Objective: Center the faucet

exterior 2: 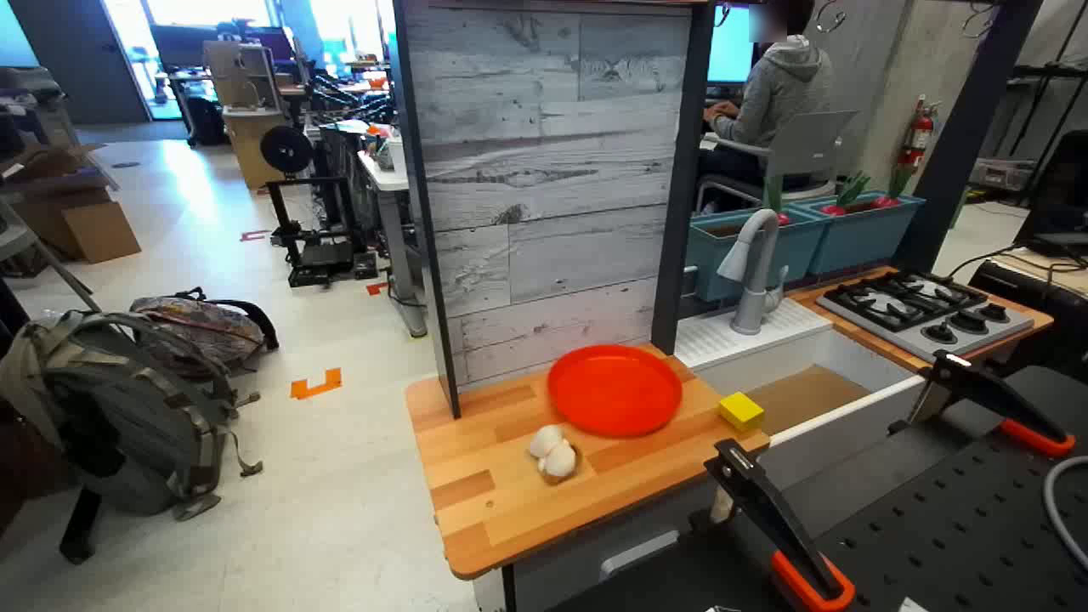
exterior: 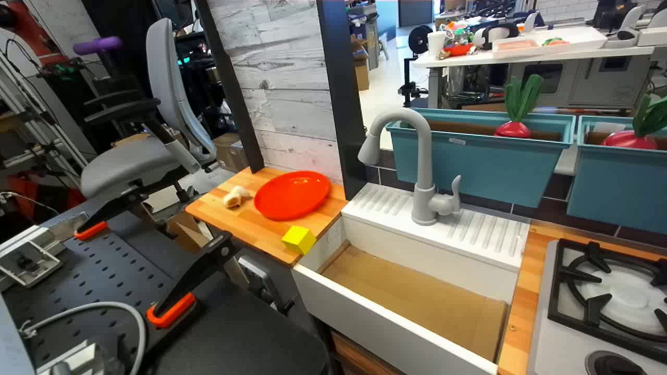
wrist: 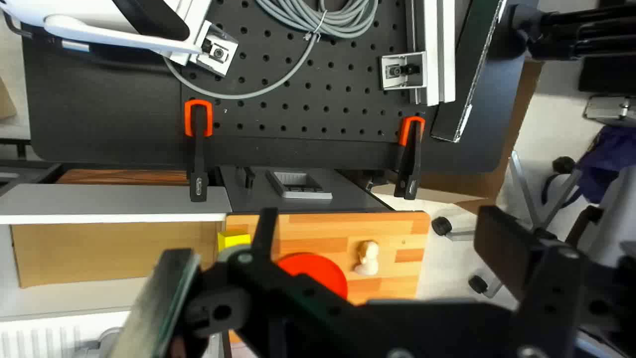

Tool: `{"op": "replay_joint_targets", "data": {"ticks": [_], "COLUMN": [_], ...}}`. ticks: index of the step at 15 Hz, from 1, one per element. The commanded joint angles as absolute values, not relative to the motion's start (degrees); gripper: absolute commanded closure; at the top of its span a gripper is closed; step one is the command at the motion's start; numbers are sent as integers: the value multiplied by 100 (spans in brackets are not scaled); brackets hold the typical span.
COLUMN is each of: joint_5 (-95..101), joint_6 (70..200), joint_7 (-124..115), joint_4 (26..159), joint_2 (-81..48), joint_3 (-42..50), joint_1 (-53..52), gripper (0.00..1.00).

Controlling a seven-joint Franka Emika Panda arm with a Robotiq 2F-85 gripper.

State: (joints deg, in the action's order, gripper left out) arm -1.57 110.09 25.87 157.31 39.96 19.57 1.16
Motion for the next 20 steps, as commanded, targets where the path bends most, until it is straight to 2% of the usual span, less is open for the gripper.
{"op": "replay_joint_targets", "data": {"ticks": [1,8,13,20], "joint_5": [-236,-289,-1119,-2884], "joint_6": [10999,11090,11861,14049], "joint_7": [2656,2579,1987,1161], "joint_4": [15725,15685,15149,13901], "joint_2": [3968,3848,2703,428], "joint_3": [1839,1829,1724,1380], "joint_1": [236,216,-2,-48], "gripper": [0,0,0,0]}}
